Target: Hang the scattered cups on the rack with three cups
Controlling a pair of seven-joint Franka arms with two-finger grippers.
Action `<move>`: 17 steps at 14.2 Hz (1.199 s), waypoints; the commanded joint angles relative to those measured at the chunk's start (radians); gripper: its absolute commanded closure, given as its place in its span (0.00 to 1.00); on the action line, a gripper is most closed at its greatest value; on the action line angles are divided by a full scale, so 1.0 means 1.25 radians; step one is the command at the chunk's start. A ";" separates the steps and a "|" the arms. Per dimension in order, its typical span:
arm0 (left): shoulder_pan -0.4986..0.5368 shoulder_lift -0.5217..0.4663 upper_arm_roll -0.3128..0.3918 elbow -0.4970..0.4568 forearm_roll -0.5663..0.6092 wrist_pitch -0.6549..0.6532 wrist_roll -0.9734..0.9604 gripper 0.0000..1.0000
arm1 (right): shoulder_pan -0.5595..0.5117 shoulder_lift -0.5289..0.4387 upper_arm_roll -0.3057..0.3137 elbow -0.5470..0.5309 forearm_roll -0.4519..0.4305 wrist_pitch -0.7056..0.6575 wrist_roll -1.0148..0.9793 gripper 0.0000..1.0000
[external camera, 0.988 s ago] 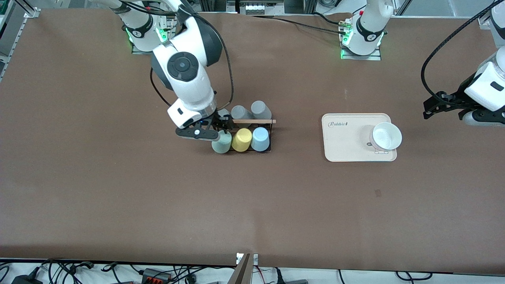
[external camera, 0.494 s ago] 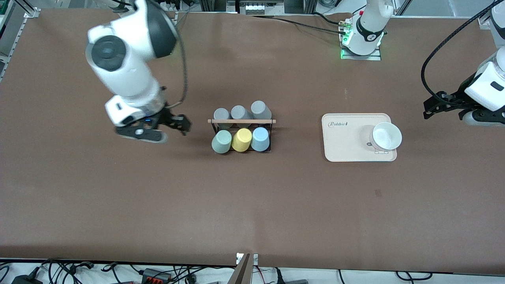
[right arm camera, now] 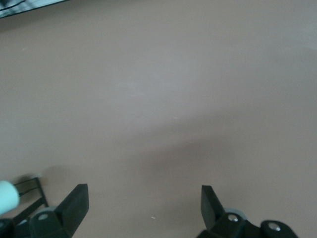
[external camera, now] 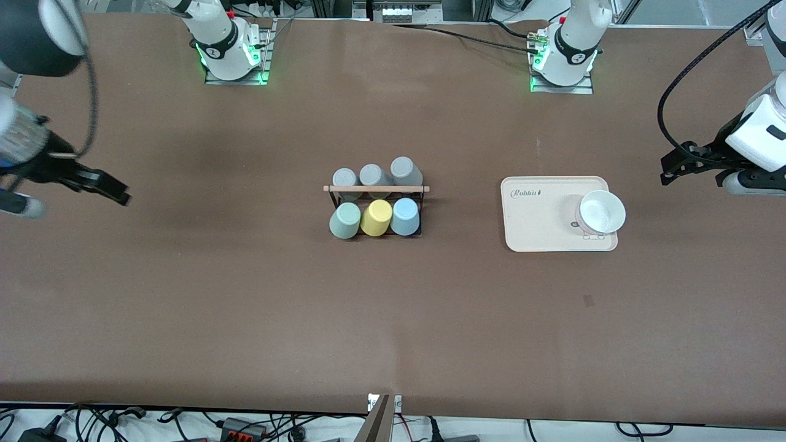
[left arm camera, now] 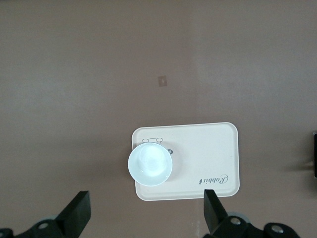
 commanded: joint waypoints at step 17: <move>0.005 -0.013 -0.001 0.009 0.004 -0.018 0.011 0.00 | -0.018 0.017 0.027 0.079 -0.006 -0.137 -0.131 0.00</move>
